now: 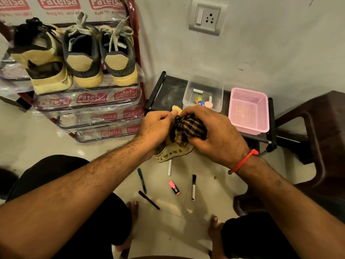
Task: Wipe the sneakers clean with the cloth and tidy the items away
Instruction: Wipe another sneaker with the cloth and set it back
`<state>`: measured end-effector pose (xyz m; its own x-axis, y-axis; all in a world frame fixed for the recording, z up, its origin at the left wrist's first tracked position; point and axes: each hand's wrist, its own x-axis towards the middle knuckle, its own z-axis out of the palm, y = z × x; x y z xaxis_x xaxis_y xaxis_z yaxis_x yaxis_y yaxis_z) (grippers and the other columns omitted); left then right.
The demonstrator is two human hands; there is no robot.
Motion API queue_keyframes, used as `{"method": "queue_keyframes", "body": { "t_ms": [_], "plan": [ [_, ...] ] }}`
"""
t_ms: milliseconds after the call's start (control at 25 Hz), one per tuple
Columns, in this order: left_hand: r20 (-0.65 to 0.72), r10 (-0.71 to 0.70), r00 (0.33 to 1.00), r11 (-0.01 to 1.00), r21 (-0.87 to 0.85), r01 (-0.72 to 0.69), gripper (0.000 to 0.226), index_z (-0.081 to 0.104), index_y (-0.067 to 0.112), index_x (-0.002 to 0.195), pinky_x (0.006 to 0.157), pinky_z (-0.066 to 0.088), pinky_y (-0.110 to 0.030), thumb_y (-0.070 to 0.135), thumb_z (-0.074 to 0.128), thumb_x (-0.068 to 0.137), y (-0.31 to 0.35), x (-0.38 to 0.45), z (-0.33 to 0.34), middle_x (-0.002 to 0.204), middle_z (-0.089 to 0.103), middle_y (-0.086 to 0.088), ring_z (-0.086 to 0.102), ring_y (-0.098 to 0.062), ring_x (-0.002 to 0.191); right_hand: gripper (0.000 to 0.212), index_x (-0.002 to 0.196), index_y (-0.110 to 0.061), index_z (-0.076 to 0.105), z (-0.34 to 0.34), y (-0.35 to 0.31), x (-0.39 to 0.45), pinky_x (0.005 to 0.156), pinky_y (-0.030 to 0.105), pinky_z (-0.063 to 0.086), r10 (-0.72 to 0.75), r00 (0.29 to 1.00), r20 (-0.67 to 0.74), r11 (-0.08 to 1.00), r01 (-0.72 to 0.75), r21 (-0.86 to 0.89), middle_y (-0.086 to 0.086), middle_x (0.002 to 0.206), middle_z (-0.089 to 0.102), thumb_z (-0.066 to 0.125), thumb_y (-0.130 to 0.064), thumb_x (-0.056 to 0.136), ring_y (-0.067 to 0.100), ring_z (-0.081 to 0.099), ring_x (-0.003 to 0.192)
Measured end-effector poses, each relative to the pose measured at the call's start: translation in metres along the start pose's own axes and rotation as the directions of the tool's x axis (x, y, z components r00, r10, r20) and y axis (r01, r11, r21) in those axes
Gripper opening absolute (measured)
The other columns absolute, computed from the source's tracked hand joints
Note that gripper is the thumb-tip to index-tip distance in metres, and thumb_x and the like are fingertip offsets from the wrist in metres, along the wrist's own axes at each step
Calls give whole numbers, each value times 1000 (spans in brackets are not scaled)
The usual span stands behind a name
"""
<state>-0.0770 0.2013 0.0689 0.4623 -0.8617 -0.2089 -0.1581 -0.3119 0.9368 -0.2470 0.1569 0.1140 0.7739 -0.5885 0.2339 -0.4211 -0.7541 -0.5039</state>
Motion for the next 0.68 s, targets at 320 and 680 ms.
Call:
{"method": "queue_keyframes", "body": {
  "t_ms": [320,680],
  "plan": [
    [56,0,998,999,-40,2,55,71,20,100,108,45,-53,69,52,85,-5,2,-3,147,54,0,54,-23,131,51,130,-28,49,27,-19,-10,101,41,44,112,990,91,994,-111,-8,-7,128,57,72,-25,84,18,51,116],
    [301,-371,878,908,-81,411,44,72,22,111,99,47,-38,60,63,91,-8,3,-5,109,73,-1,63,-19,109,53,137,-27,46,22,-1,-9,93,38,50,121,988,99,976,-100,-192,-1,130,53,67,-24,88,21,44,116]
  ]
}}
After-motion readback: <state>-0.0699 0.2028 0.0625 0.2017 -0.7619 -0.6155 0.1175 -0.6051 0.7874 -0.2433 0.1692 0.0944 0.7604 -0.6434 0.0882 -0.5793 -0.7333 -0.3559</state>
